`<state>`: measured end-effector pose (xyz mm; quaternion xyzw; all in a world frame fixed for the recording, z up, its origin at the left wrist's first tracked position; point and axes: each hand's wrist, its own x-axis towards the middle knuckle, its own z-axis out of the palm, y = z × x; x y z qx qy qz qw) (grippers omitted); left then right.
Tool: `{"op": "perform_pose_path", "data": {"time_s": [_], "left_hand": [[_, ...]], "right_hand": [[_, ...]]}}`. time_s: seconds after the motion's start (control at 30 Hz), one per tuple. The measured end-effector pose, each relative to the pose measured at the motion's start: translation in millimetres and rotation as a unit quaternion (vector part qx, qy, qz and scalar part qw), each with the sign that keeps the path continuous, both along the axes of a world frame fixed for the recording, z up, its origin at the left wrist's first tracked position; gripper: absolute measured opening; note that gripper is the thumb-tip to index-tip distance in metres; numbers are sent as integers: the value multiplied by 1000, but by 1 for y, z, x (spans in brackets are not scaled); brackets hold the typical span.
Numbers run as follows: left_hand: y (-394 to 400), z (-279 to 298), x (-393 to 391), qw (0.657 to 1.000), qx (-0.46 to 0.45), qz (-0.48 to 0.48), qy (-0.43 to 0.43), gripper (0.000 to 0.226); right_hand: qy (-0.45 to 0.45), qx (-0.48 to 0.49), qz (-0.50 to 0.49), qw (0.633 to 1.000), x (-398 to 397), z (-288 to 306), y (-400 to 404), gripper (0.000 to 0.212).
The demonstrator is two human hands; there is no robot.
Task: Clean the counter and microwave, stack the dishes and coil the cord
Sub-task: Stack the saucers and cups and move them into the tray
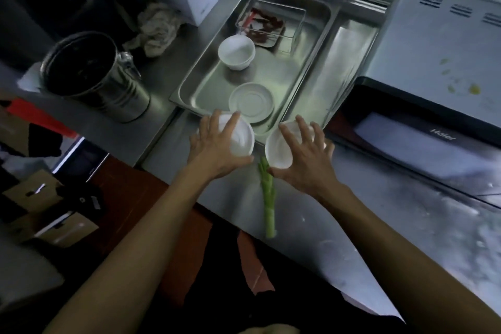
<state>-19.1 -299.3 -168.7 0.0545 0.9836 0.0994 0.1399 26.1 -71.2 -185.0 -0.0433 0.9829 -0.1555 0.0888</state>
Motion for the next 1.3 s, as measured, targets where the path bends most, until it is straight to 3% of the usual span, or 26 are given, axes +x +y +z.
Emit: {"op": "perform_pose_path", "data": {"time_s": [0.37,0.63,1.3], "left_hand": [[-2,-29,-128,987,20,-151,-41,112],[14,-49,-164,967,11,-244,-72,117],[33,-91,-192,954,-41,-288,-77,111]], "right_hand": [[-10,45,-168,985,-48,7,-41,107],[-18,48,-269,962,-56,7,-61,105],[-47,28,-301,952,-71,-3,-69,106]]}}
